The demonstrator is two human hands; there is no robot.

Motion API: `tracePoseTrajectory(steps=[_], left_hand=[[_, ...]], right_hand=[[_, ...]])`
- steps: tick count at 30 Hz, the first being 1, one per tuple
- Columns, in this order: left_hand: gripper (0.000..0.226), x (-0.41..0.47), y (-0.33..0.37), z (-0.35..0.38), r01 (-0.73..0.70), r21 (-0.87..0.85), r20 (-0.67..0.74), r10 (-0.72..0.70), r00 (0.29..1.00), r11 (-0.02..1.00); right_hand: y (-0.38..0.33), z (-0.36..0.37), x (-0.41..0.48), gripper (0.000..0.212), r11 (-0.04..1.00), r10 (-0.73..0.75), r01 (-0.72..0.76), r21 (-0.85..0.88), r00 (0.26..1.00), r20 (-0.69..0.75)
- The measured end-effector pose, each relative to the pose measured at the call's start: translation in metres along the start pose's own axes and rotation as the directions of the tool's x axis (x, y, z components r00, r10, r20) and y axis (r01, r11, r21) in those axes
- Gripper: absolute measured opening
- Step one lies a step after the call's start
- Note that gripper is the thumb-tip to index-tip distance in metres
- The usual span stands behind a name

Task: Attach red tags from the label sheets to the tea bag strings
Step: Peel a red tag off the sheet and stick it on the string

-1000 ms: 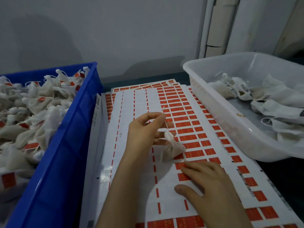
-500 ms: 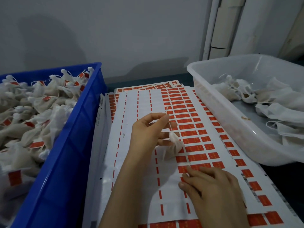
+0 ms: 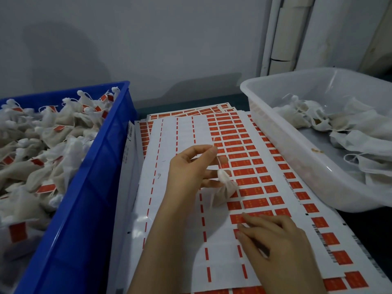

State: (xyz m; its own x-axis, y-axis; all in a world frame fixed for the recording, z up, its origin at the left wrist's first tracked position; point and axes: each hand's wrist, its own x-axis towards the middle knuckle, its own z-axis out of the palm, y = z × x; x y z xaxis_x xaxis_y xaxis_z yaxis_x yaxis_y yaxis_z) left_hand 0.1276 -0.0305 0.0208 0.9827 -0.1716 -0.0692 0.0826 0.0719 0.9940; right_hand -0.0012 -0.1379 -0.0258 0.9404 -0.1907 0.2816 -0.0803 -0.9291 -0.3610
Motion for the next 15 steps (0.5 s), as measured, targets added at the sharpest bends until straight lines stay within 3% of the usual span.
tracePoseTrajectory(steps=[5, 9, 15], left_hand=[[0.009, 0.001, 0.000, 0.000, -0.011, 0.002, 0.000, 0.011, 1.000, 1.000], [0.009, 0.001, 0.000, 0.000, -0.021, 0.011, -0.009, 0.021, 1.000, 1.000], [0.006, 0.003, 0.001, 0.000, -0.012, 0.015, -0.063, 0.013, 0.998, 1.000]], right_hand=[[0.004, 0.002, -0.001, 0.031, 1.000, 0.003, -0.003, 0.023, 1.000, -0.004], [0.007, -0.005, -0.001, 0.021, 0.974, 0.098, -0.106, 0.200, 0.994, 0.047], [0.020, -0.022, 0.002, 0.014, 0.804, 0.328, -0.340, 0.488, 0.938, 0.113]])
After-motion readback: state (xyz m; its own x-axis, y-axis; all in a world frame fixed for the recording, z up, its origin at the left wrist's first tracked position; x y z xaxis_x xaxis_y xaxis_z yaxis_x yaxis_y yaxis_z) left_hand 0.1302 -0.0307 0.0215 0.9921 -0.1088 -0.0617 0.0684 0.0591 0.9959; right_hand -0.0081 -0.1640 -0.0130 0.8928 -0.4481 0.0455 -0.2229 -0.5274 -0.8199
